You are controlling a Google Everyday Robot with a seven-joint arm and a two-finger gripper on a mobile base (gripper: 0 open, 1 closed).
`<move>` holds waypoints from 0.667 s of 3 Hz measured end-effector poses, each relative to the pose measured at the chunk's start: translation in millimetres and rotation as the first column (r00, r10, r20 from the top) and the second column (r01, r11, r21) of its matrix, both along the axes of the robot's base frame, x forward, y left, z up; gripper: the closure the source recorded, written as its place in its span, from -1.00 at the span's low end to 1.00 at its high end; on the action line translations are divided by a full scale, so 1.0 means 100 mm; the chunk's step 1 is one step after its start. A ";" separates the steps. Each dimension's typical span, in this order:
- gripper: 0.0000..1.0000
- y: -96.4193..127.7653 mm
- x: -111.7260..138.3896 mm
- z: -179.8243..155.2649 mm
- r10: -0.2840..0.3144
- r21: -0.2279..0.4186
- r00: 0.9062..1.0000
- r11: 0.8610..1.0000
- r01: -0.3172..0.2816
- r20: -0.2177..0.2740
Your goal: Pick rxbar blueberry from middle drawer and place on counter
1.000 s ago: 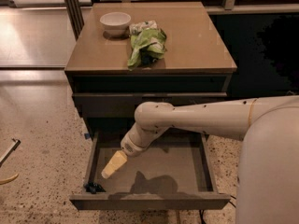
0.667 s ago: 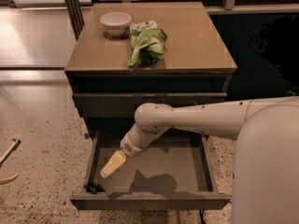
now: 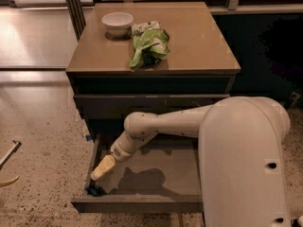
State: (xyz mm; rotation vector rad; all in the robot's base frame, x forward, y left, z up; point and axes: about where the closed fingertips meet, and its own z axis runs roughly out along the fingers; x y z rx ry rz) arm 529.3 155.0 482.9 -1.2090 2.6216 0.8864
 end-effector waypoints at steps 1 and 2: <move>-1.00 0.16 -0.01 -0.22 -0.012 -0.014 1.000 1.000 0.012 -0.017; -1.00 0.25 -0.08 -0.33 -0.026 -0.041 1.000 0.999 0.026 -0.013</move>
Offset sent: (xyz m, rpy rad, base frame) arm -0.0187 0.0336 -0.0429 -0.0766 0.0058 -0.0515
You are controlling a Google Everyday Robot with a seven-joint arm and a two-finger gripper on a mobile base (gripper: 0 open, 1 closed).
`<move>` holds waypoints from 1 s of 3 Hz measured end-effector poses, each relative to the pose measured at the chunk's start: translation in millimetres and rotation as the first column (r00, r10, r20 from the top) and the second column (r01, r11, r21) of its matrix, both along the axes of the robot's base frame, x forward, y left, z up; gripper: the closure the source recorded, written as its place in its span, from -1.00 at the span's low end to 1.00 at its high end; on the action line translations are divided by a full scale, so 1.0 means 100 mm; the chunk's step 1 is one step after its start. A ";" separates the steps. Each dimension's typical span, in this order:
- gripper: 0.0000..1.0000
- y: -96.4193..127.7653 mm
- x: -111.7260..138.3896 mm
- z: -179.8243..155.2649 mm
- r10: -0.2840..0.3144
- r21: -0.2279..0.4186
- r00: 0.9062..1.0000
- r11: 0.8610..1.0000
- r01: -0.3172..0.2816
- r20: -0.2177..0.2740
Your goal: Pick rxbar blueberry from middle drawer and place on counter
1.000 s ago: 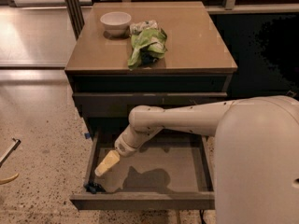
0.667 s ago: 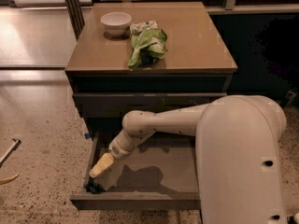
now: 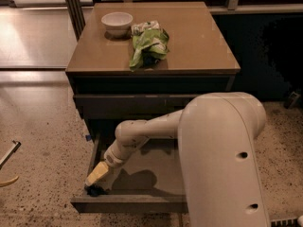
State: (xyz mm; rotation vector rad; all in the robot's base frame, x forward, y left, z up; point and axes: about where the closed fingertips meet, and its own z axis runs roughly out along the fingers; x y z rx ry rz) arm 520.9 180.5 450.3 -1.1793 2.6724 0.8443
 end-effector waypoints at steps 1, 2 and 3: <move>-1.00 0.07 -0.05 -0.12 -0.008 -0.027 1.000 1.000 0.008 0.011; -1.00 0.13 -0.10 -0.34 -0.006 -0.055 1.000 0.998 0.008 0.030; -1.00 0.16 -0.12 -0.41 0.002 -0.063 0.999 0.998 0.001 0.035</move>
Offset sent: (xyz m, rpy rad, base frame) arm -0.0067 0.0122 -0.0384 -0.0628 -0.0324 -0.0209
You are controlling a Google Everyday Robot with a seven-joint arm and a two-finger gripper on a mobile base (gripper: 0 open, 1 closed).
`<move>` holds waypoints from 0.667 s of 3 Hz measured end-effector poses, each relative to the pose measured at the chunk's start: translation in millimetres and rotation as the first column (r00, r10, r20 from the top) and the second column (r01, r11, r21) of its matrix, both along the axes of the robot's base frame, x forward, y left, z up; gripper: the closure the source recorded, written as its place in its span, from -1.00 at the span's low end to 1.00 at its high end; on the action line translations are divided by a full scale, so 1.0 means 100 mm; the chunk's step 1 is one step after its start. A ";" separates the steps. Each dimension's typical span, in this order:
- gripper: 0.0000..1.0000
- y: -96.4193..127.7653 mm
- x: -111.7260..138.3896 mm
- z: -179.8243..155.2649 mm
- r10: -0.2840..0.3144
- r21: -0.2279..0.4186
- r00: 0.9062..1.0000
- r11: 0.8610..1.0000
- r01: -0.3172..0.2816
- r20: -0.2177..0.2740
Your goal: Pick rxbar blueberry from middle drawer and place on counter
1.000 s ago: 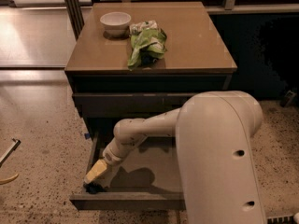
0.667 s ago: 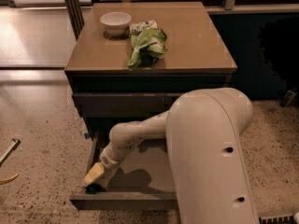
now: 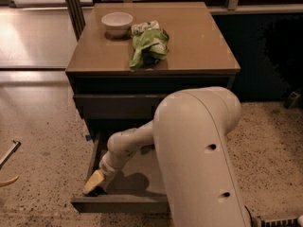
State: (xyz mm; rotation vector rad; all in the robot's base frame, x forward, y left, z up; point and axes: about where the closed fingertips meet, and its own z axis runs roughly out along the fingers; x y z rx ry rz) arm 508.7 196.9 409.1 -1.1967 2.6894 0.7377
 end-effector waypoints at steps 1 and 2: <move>-0.80 0.01 -0.04 -0.03 0.007 -0.010 1.000 1.000 -0.007 0.008; -0.58 -0.02 -0.06 -0.02 0.015 -0.025 1.000 1.000 -0.015 0.026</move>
Offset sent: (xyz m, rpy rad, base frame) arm -0.0035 -0.0046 0.0015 -0.0293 -0.0413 0.0099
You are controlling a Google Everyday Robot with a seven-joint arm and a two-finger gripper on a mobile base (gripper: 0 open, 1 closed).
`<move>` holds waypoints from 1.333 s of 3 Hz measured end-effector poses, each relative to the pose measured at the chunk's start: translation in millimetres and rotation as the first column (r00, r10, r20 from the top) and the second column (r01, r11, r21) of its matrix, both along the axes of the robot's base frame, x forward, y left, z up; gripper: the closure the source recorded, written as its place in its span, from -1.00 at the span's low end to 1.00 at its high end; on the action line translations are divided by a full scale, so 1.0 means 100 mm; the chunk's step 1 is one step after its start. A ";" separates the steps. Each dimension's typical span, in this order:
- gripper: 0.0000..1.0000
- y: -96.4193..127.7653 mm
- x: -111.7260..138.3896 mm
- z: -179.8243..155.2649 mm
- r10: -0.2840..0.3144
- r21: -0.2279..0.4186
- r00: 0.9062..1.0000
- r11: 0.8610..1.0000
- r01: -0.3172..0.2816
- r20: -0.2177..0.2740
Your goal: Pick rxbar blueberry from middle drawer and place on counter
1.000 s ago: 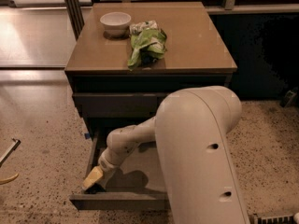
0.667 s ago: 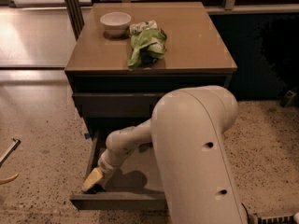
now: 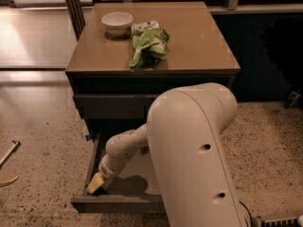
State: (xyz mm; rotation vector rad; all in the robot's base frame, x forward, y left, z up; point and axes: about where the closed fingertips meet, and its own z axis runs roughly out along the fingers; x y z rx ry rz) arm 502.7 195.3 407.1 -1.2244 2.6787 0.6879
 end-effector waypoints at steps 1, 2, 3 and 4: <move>-0.50 0.00 0.00 0.00 0.003 -0.001 1.000 1.000 -0.003 0.000; -0.13 0.02 -0.03 -0.01 0.027 -0.007 1.000 1.000 -0.027 -0.005; 0.34 0.02 -0.03 0.01 0.042 -0.010 0.999 0.999 -0.042 -0.005; 0.80 0.01 -0.02 0.06 0.049 -0.014 0.999 0.999 -0.049 0.002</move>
Offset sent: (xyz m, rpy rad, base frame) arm -0.0027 0.0036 0.0009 -0.0128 0.0051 0.0531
